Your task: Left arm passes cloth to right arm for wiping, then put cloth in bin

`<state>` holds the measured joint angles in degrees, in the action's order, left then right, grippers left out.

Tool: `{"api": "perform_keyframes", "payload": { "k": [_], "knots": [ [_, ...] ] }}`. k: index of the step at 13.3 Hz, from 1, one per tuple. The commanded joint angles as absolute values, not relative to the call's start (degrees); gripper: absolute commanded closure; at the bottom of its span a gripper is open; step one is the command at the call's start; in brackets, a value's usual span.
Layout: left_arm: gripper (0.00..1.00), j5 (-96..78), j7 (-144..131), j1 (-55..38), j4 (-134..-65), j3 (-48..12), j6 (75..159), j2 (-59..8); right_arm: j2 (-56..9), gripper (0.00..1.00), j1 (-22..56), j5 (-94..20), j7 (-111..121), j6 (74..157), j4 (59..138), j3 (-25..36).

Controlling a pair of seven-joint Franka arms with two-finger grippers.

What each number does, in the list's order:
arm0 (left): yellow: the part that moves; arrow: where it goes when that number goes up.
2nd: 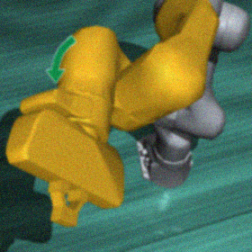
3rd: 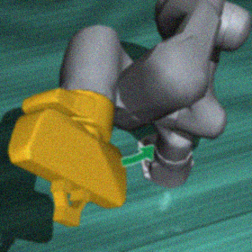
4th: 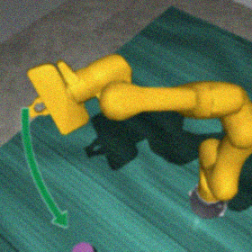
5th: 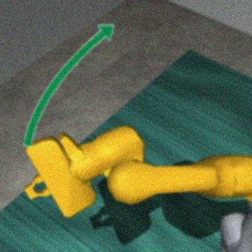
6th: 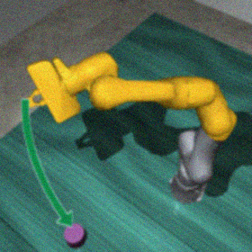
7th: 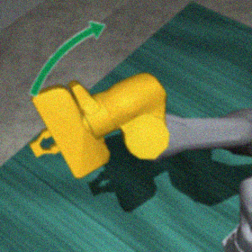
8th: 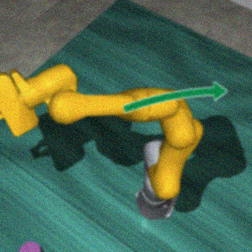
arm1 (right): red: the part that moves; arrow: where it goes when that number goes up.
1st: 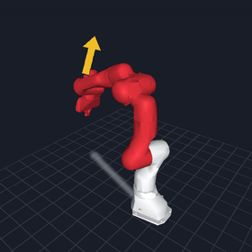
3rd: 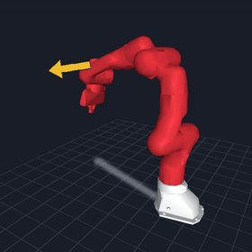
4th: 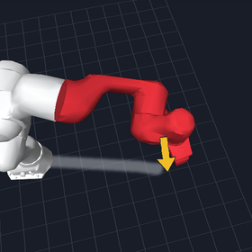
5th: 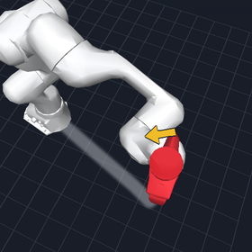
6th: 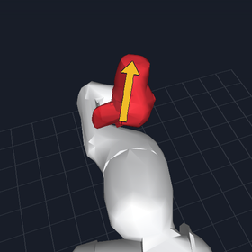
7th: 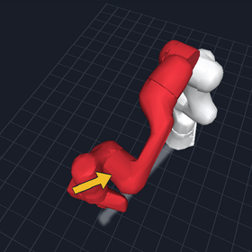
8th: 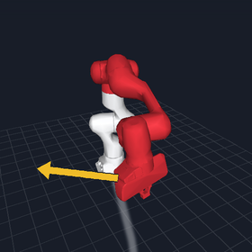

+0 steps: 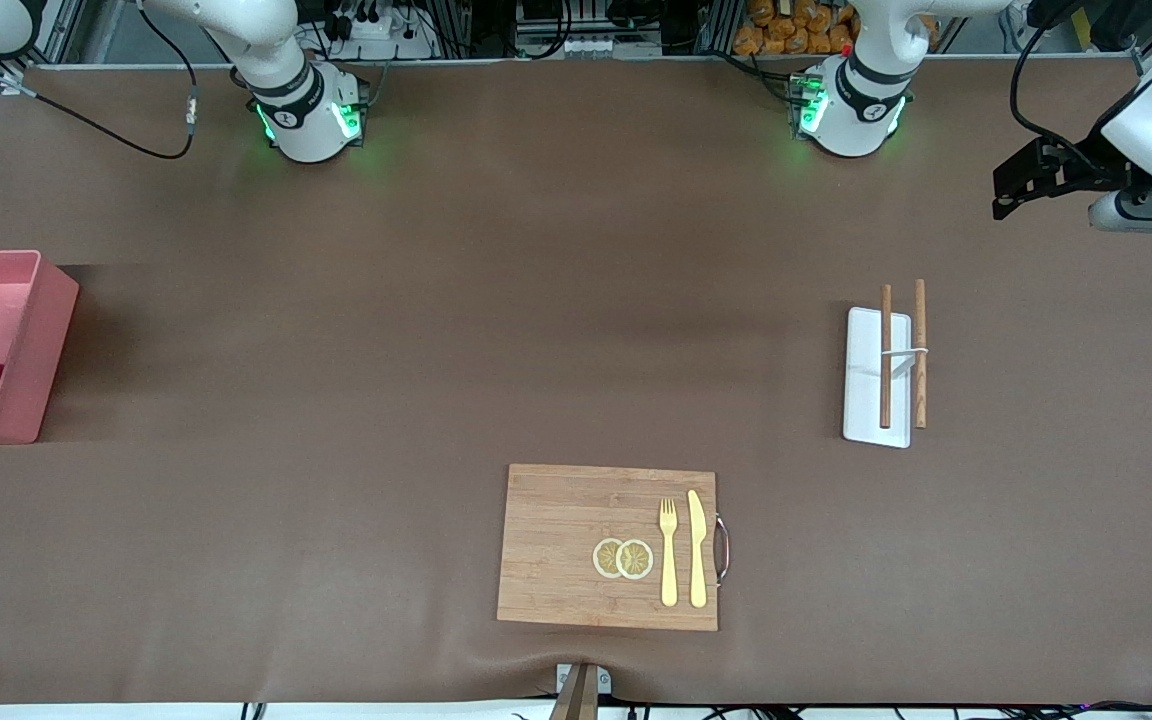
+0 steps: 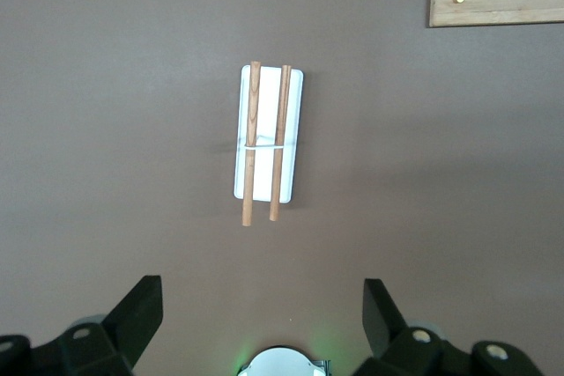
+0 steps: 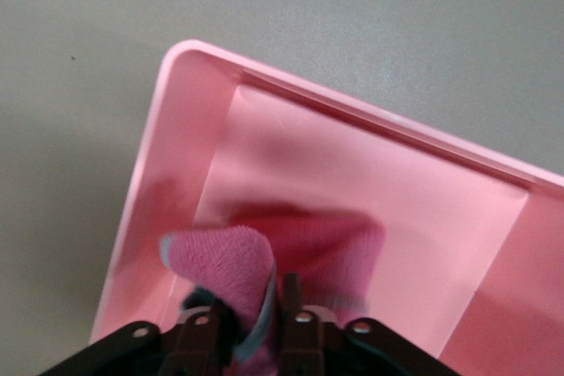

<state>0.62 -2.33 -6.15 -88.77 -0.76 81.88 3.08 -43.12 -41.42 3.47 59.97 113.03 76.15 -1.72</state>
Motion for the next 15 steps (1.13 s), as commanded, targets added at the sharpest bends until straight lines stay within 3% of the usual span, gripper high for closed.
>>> {"api": "perform_keyframes", "payload": {
  "k": [1,4,7,12,15],
  "knots": [
    [0.0,0.7,-3.0,-5.6,-88.6,-0.4,82.0,3.0,-43.9,0.0,-43.2,3.0,60.9,112.8,74.4,-3.3],
    [0.0,0.7,-3.0,-5.7,-88.6,-0.6,82.0,3.0,-40.9,0.0,-42.2,3.2,60.5,108.7,73.2,-4.4],
    [0.0,0.7,-3.0,-5.7,-88.6,-0.6,81.9,3.0,-34.9,0.0,-40.1,3.1,59.8,98.6,70.9,-6.1],
    [0.0,0.7,-3.0,-5.5,-88.6,-0.5,82.0,2.9,-27.0,0.0,-27.4,3.0,37.9,88.3,71.5,-6.2],
    [0.0,0.7,-3.0,-5.7,-88.5,-0.6,81.9,3.0,-24.9,0.0,-18.2,2.4,23.4,86.9,73.3,-6.3]
  ]
}}
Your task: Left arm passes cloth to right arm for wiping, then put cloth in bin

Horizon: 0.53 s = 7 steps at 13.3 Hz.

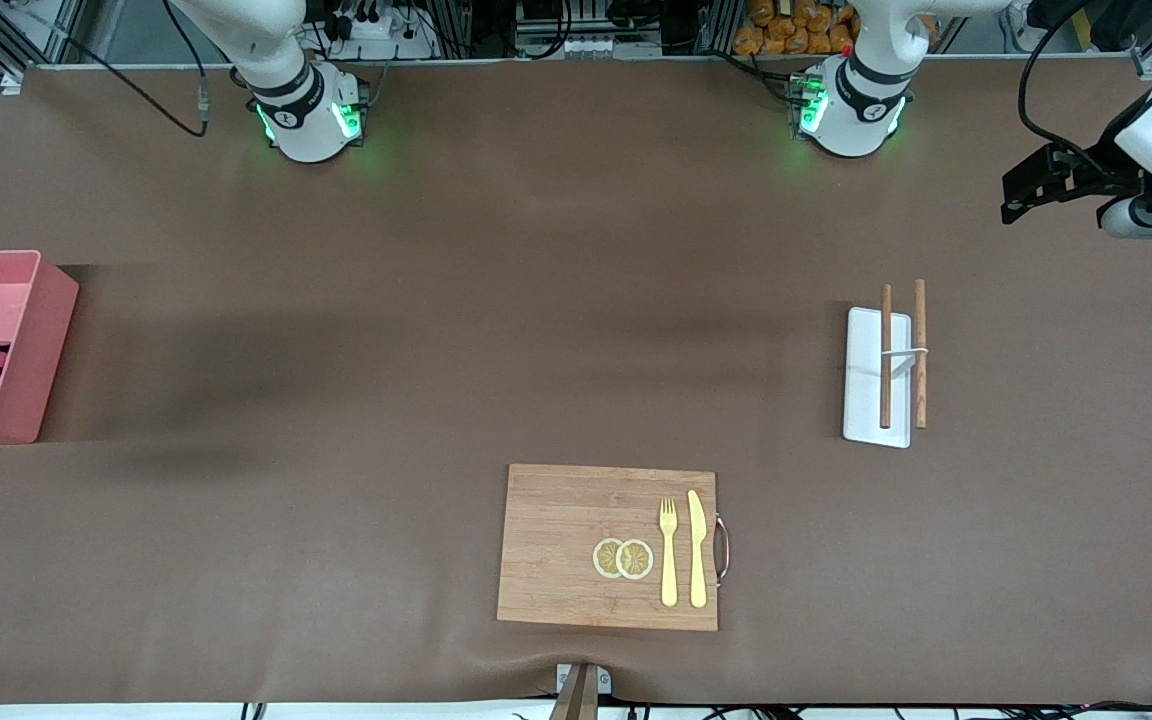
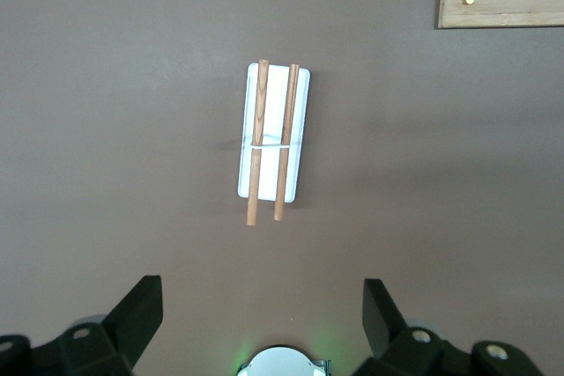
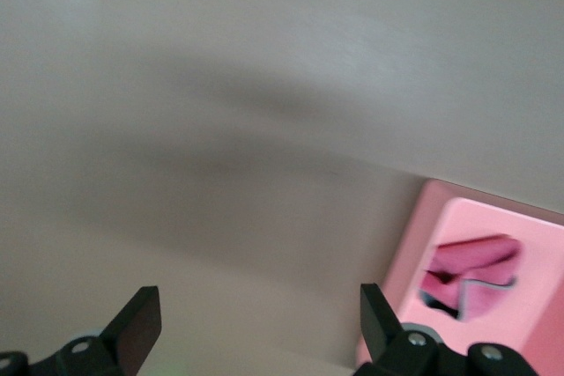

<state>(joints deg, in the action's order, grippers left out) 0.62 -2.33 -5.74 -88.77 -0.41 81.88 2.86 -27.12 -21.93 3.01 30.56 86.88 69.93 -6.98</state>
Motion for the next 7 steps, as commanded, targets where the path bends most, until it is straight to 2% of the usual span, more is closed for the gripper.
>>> {"api": "perform_keyframes", "payload": {
  "k": [1,4,7],
  "knots": [
    [0.0,0.7,-3.0,-5.7,-88.5,-0.6,81.9,3.0,-24.4,0.0,-16.5,-0.7,20.4,86.9,74.3,-6.2],
    [0.0,0.7,-3.0,-5.8,-88.5,-0.8,81.9,3.0,-19.9,0.0,-9.6,-2.7,6.0,89.0,79.3,-6.2],
    [0.0,0.7,-3.0,-5.6,-88.5,-0.8,81.9,3.1,-13.7,0.0,-7.2,-3.2,0.5,93.6,85.8,-6.2]
  ]
}}
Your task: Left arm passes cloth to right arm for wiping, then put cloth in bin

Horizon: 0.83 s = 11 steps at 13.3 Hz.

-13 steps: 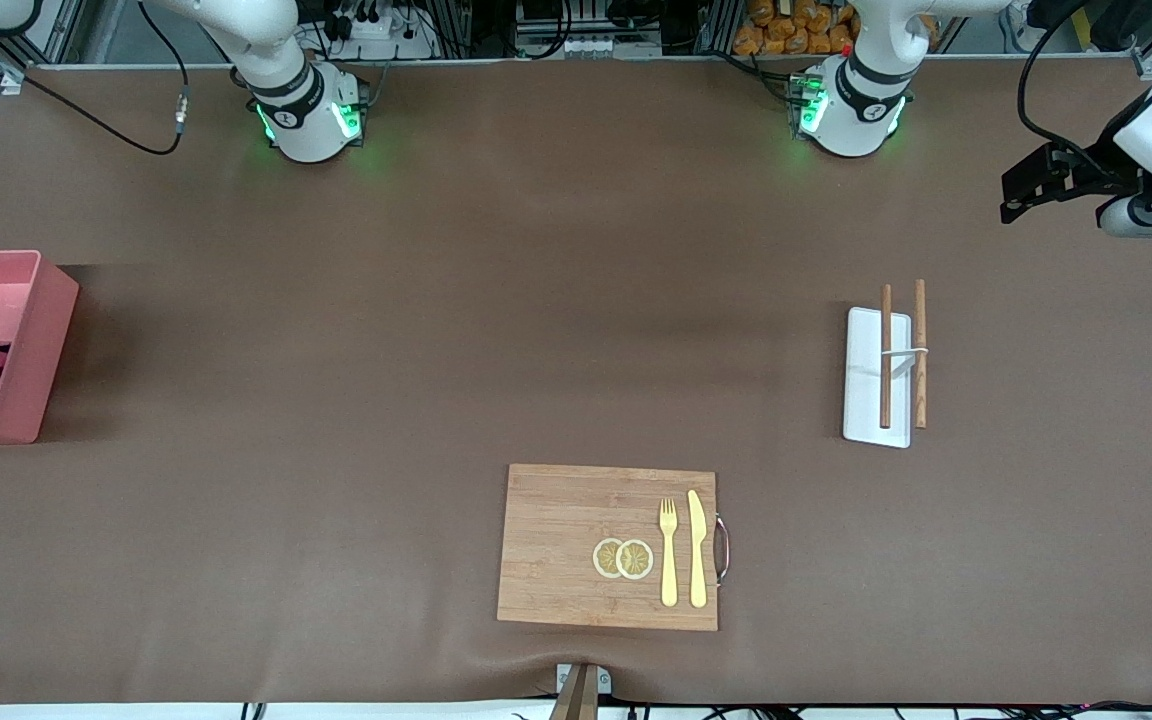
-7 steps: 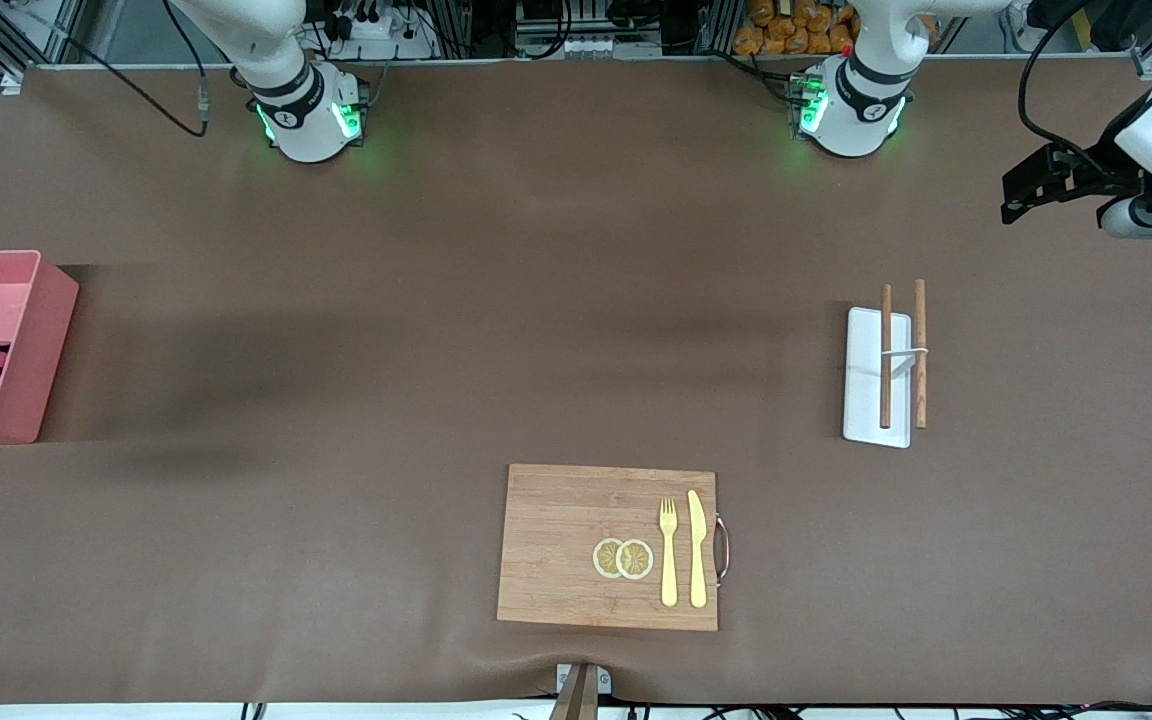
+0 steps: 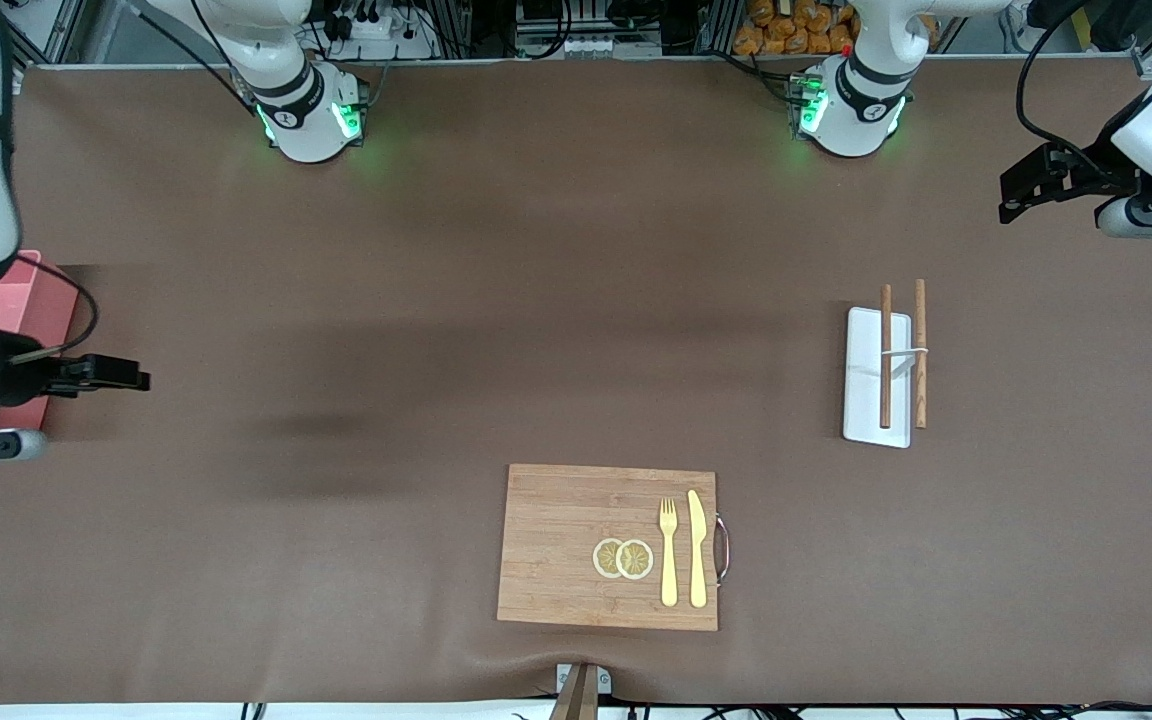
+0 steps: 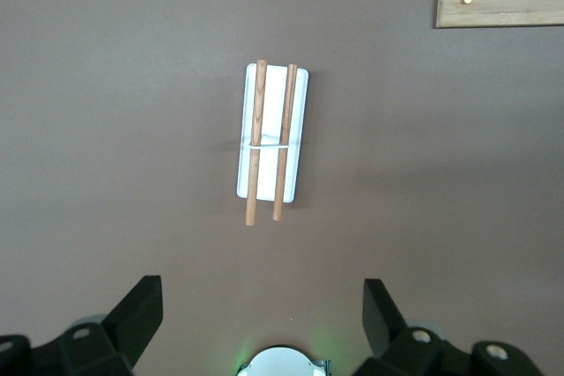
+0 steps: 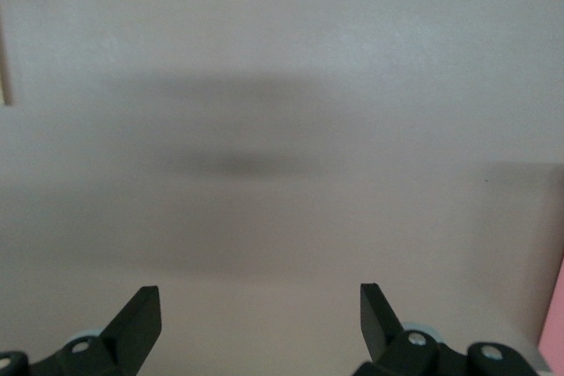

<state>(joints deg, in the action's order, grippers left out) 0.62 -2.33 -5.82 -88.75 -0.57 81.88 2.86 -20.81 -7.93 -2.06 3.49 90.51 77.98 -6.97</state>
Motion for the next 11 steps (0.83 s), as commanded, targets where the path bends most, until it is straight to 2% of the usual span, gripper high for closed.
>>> {"api": "perform_keyframes", "payload": {
  "k": [1,3,6,8,11],
  "knots": [
    [0.0,0.7,-2.8,-5.6,-88.5,-0.8,81.9,3.1,-11.2,0.0,-6.8,-3.3,-3.0,95.0,88.5,-6.2],
    [0.0,0.9,-3.0,-5.8,-88.4,-0.9,82.3,3.0,-5.4,0.0,-5.1,-3.3,-5.0,95.2,93.1,-6.2],
    [0.0,0.9,-3.1,-5.8,-88.5,-0.9,83.0,3.0,0.2,0.0,-4.4,-3.3,-8.6,94.4,93.7,-6.3],
    [0.0,0.9,-3.1,-5.7,-88.7,-0.9,83.7,3.0,1.1,0.0,-0.8,-3.1,-13.7,94.4,93.3,-6.2],
    [0.0,0.9,-3.1,-5.6,-88.9,-0.8,83.7,3.0,0.1,0.0,-0.8,-2.6,-13.4,95.4,92.3,-6.2]
  ]
}}
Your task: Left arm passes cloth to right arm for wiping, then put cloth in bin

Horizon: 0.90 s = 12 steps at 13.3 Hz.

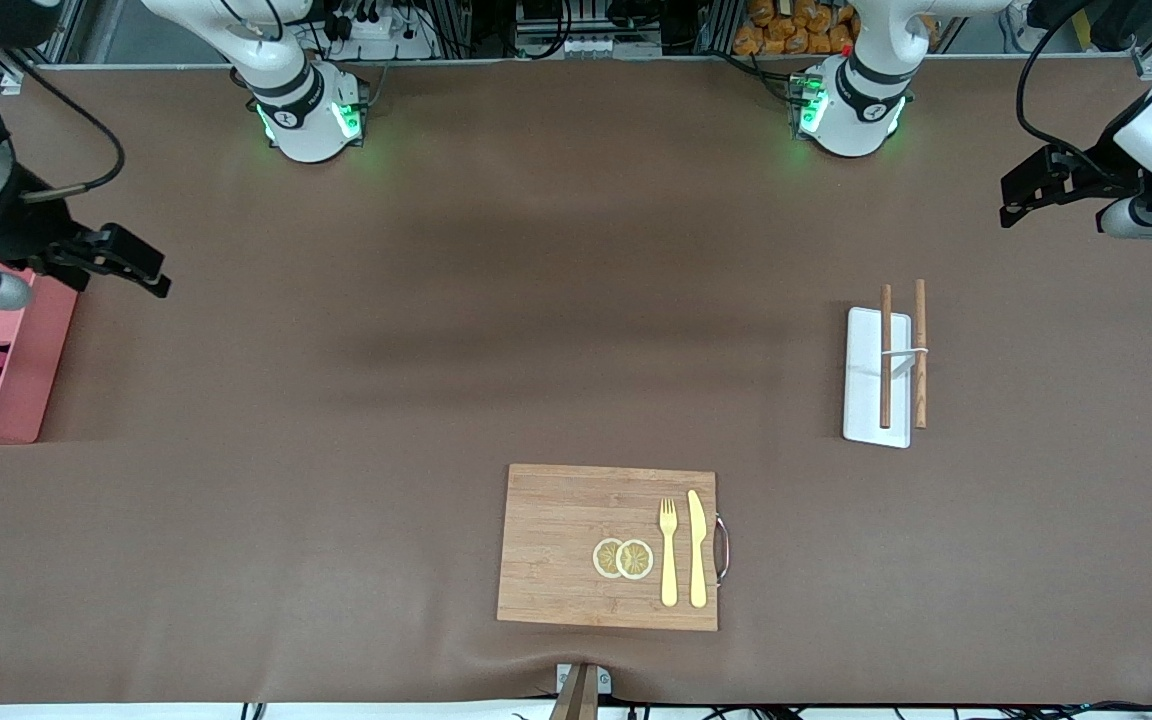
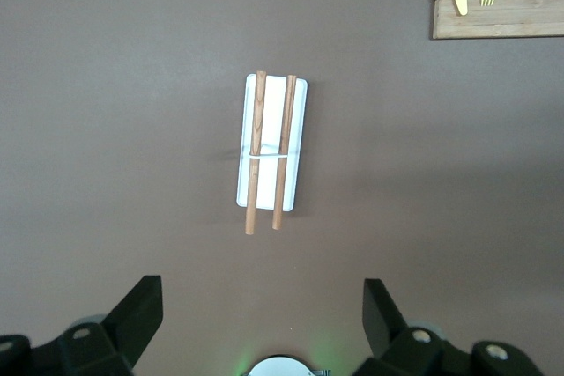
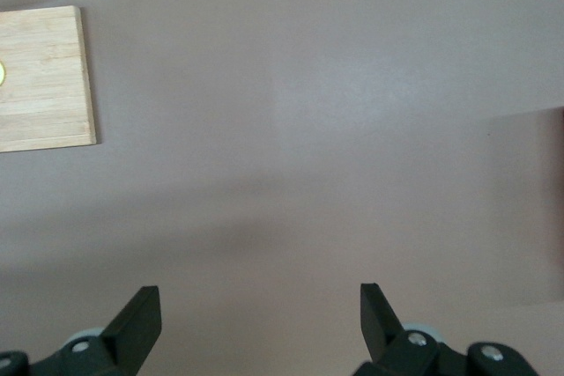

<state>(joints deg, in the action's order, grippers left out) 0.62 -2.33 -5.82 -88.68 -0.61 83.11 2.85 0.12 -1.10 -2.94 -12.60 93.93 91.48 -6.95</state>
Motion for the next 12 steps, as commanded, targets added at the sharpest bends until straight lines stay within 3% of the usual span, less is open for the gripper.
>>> {"api": "perform_keyframes", "payload": {
  "k": [1,12],
  "knots": [
    [0.0,0.9,-3.1,-5.6,-88.9,-0.8,83.7,3.0,-0.9,0.0,-1.1,-2.4,-13.2,95.7,90.5,-6.1],
    [0.0,0.8,-3.2,-5.6,-89.3,-0.7,83.7,3.0,-1.8,0.0,-0.7,0.3,-12.0,96.0,88.2,-6.0]
  ]
}}
